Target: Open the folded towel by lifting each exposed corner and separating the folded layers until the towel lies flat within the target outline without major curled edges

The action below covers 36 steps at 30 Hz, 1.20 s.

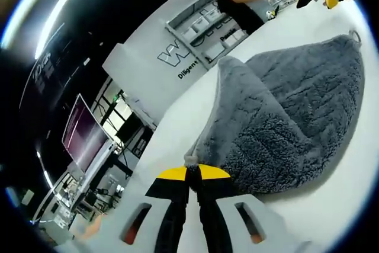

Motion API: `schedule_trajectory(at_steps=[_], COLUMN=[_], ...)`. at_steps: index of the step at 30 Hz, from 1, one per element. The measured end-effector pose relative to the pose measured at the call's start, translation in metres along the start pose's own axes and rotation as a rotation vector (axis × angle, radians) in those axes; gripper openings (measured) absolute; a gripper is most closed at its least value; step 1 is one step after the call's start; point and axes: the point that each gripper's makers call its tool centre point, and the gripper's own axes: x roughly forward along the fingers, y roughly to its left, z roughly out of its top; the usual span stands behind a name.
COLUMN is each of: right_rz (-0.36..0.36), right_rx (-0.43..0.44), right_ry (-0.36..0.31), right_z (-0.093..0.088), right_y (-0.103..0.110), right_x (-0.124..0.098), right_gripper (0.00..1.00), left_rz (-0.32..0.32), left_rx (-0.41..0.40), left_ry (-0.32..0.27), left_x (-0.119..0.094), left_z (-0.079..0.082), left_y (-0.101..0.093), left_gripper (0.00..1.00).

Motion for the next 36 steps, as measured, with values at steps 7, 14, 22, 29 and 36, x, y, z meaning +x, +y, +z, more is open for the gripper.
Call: schedule_trajectory(at_steps=[7, 14, 22, 29, 36], right_rz=[0.001, -0.003, -0.004, -0.003, -0.003], right_rx=[0.013, 0.023, 0.025, 0.034, 0.040], right_ry=[-0.010, -0.012, -0.010, -0.019, -0.017], right_z=[0.002, 0.000, 0.000, 0.001, 0.001], right_y=[-0.007, -0.004, -0.004, -0.005, -0.008], right_x=[-0.002, -0.002, -0.002, -0.003, -0.002], right_gripper=[0.99, 0.99, 0.99, 0.99, 0.99], left_rz=[-0.003, -0.021, -0.060, -0.067, -0.162], left_rx=[-0.058, -0.055, -0.109, -0.178, -0.282], left_ry=[0.007, 0.001, -0.015, -0.063, -0.141], left_x=[-0.001, -0.005, -0.005, -0.017, -0.024], left_z=[-0.005, -0.006, -0.008, -0.001, 0.018], left_y=[-0.002, -0.007, -0.003, 0.007, 0.012], left_gripper=[0.04, 0.04, 0.08, 0.18, 0.25])
